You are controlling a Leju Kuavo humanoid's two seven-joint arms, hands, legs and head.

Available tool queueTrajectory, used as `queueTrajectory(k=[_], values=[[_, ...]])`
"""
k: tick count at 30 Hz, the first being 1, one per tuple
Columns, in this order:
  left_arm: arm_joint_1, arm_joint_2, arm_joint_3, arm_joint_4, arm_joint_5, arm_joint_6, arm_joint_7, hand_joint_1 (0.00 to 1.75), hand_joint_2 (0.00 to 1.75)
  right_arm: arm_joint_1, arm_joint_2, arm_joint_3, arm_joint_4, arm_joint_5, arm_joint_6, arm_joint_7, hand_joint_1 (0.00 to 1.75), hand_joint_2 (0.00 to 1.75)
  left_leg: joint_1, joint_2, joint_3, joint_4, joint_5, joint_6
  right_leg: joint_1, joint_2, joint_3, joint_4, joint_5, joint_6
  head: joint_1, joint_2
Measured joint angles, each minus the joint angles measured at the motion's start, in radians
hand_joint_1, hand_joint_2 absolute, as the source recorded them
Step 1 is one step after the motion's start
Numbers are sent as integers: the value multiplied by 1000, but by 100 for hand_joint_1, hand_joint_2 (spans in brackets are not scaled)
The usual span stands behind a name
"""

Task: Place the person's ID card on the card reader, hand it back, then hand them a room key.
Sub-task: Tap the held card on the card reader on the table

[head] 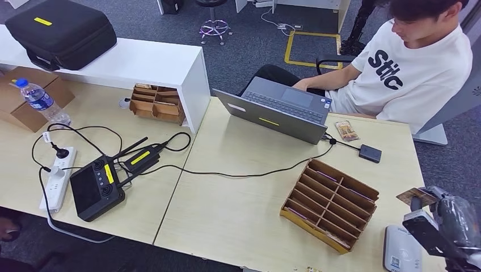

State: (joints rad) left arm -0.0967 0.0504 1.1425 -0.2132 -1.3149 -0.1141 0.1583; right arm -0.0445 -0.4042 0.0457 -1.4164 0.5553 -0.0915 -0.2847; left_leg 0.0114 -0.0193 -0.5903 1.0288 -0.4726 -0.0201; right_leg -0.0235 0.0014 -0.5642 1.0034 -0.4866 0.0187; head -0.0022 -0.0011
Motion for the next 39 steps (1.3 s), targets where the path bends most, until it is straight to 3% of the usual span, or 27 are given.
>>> queueTrajectory(k=[11, 19, 28, 39], values=[[0, 2, 0, 0, 1, 0, -1, 0, 175, 0, -8, -14, 0, 13, 1, 10, 175, 175, 0, 0, 0, 0, 0, 0, 0, 0, 0, 0, 0, 0, 0, 0], [3, 2, 0, 0, 6, 0, 9, 0, 175, -18, -40, -13, 34, 193, -6, 172, 175, 175, 0, 0, 0, 0, 0, 0, 0, 0, 0, 0, 0, 0, 0, 0], [6, 5, 0, 0, 10, 0, 1, 0, 175, -66, -120, 4, 140, 63, 208, 184, 175, 175, 0, 0, 0, 0, 0, 0, 0, 0, 0, 0, 0, 0, 0, 0], [7, 13, 0, 0, 10, -3, -1, 0, 175, -115, -202, 62, 257, -17, 302, 200, 175, 175, 0, 0, 0, 0, 0, 1, 0, -1, 0, 0, 0, 0, 0, 0]])
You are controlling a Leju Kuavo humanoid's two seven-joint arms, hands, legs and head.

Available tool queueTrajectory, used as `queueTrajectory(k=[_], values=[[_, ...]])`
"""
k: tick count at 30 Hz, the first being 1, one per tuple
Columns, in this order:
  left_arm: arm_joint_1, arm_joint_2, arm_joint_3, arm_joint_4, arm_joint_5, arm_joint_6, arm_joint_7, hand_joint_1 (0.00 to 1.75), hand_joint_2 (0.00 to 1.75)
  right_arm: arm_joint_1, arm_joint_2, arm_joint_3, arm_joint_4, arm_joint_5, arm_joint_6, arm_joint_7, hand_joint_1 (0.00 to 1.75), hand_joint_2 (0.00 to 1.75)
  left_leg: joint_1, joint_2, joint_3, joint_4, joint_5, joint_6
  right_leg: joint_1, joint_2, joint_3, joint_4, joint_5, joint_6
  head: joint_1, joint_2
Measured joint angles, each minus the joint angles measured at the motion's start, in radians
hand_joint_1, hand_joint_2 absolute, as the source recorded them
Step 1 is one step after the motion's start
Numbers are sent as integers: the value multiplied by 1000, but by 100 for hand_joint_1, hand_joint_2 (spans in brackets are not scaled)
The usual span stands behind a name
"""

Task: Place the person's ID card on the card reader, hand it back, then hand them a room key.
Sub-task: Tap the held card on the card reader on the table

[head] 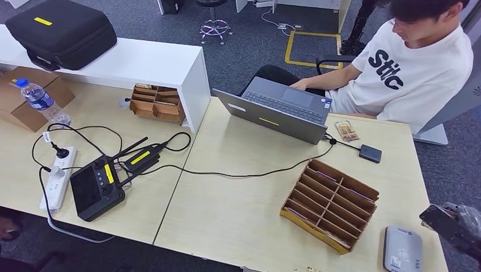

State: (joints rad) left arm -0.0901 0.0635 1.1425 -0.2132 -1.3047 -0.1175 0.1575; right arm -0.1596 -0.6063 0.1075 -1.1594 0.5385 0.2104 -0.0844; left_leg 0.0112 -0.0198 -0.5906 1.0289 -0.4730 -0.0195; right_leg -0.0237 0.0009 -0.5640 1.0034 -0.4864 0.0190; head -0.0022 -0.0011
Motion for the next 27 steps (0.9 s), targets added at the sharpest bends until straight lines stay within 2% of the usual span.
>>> queueTrajectory(k=[8, 12, 15, 22, 27], values=[[0, 1, 0, 0, 0, 0, 0, 0, 175, -11, -21, 28, 36, -5, 7, 4, 175, 175, 0, 0, 0, 0, 0, 0, 0, 0, 0, 0, 0, 0, 0, 0], [0, 2, 0, 0, 0, -1, 0, 0, 175, -14, -37, 41, 45, -49, 46, -7, 175, 175, 0, 0, 0, 0, 0, 0, 0, 0, 0, 0, 0, 0, 0, 0], [1, 6, 0, 0, 0, -3, 0, 0, 175, -12, -72, 47, 45, -114, 89, -22, 175, 175, 0, 0, 0, 0, 0, 0, 0, 0, 0, 0, 0, 0, 0, 0], [1, 11, 0, 0, -5, -10, 0, 0, 175, 13, -179, 53, 34, -208, 196, 11, 175, 175, 0, 0, 0, 0, -1, 1, -1, 0, 0, 0, 0, 0, 0, 0], [-3, 14, 0, 0, -11, -17, 1, 0, 175, 27, -216, 73, 34, -241, 222, 10, 175, 175, 0, 1, 1, 0, -1, 1, -1, 0, 0, 0, 0, 0, 0, 0]])
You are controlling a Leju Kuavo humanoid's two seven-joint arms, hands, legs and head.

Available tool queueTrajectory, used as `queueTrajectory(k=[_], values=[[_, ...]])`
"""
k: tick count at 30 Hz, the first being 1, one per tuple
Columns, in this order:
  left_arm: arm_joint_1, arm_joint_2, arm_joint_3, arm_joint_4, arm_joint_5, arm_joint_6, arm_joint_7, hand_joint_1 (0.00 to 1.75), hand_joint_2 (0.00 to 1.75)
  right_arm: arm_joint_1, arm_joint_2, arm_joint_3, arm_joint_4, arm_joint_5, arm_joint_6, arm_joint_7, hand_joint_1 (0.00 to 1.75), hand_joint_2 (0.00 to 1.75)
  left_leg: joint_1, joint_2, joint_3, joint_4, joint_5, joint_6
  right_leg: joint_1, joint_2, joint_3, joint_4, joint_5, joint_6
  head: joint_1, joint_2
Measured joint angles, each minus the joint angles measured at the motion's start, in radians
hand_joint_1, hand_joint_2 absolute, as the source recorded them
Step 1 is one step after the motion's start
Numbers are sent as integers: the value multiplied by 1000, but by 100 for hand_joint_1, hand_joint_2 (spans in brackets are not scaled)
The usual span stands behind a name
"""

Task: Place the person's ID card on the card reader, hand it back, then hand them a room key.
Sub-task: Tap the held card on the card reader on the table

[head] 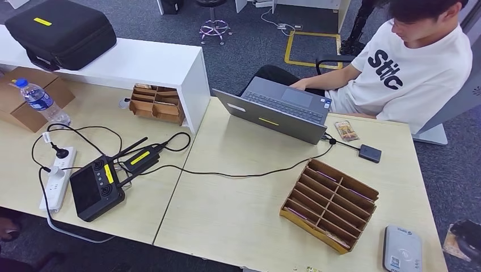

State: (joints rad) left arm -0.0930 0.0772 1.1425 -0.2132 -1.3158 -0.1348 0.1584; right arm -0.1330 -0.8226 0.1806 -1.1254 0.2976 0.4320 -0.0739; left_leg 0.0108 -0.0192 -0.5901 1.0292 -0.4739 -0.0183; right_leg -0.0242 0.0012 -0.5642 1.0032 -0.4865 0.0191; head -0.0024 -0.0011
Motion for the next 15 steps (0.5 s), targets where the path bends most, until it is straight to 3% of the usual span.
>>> queueTrajectory(k=[7, 11, 15], values=[[-2, 0, 0, 0, -2, 1, 1, 0, 175, 4, -20, 29, -2, 3, -44, -1, 175, 175, 0, 0, 0, 0, 0, 0, 0, 0, 0, 0, 0, 0, 0, 0], [-2, -1, 0, 0, 3, 4, 1, 0, 175, -6, -2, 37, -14, 53, -130, -15, 175, 175, 0, 0, 0, 0, 0, 0, 0, 0, 0, 0, 0, 0, 0, 0], [-3, -3, 0, 0, 2, 6, 1, 0, 175, -31, 24, 59, -30, 82, -117, -41, 175, 175, 0, 0, 0, 0, 0, 0, 0, 0, 0, 0, 0, 0, 0, 0]])
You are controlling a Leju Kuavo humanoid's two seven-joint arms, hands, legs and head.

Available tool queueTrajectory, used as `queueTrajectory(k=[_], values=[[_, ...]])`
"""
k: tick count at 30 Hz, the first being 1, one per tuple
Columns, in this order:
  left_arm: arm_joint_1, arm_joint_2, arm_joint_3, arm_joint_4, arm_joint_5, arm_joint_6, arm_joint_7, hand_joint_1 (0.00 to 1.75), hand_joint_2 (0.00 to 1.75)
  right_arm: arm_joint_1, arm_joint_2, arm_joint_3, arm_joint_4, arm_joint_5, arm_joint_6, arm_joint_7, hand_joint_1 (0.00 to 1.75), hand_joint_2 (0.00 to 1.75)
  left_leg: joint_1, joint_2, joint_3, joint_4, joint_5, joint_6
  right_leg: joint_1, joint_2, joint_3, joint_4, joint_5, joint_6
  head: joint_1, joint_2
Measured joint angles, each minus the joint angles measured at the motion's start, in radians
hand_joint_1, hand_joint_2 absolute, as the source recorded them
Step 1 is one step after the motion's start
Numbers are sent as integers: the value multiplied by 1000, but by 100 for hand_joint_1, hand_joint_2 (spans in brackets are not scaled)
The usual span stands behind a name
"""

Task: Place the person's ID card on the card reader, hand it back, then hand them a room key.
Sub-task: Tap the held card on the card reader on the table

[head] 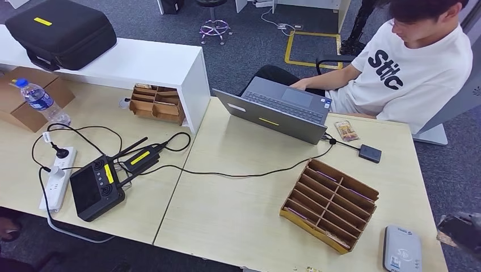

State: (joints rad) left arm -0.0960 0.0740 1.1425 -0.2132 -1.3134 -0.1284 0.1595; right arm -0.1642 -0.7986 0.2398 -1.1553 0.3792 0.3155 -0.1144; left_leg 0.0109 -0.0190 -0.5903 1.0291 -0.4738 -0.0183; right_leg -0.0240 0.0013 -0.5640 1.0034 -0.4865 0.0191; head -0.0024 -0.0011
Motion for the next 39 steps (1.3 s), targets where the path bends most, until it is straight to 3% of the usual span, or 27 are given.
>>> queueTrajectory(k=[10, 18, 30, 35, 39], values=[[-8, -1, -3, 0, -8, -4, 0, 0, 175, -32, 16, 62, -40, -49, 73, -88, 175, 175, 0, 0, 0, 0, 0, 0, 0, 0, 0, 0, 0, 0, 0, 0], [-13, -1, -11, 0, -14, -7, 9, 0, 175, -63, 2, 119, -33, -70, 134, -57, 175, 175, 0, 0, 0, 0, 0, 0, 0, 0, 0, 0, 0, 0, 0, 0], [-16, -1, -24, 0, -15, -10, 11, 0, 175, -119, -9, 200, 13, -73, 127, -15, 175, 175, 0, 0, 0, 0, 0, 0, 0, 0, 0, 0, 0, 0, 0, 0], [-16, -1, -24, 0, -12, -10, 13, 0, 175, -129, -7, 217, 21, -62, 75, -13, 175, 175, 0, 0, 0, 0, 0, 0, 0, 0, 0, 0, 0, 0, 0, 0], [-13, -2, -24, 0, -1, -5, 10, 0, 175, -124, 18, 212, 14, -36, -76, -37, 175, 175, 0, 0, 0, 0, 0, 0, 0, 0, 0, 0, 0, 0, 0, 0]])
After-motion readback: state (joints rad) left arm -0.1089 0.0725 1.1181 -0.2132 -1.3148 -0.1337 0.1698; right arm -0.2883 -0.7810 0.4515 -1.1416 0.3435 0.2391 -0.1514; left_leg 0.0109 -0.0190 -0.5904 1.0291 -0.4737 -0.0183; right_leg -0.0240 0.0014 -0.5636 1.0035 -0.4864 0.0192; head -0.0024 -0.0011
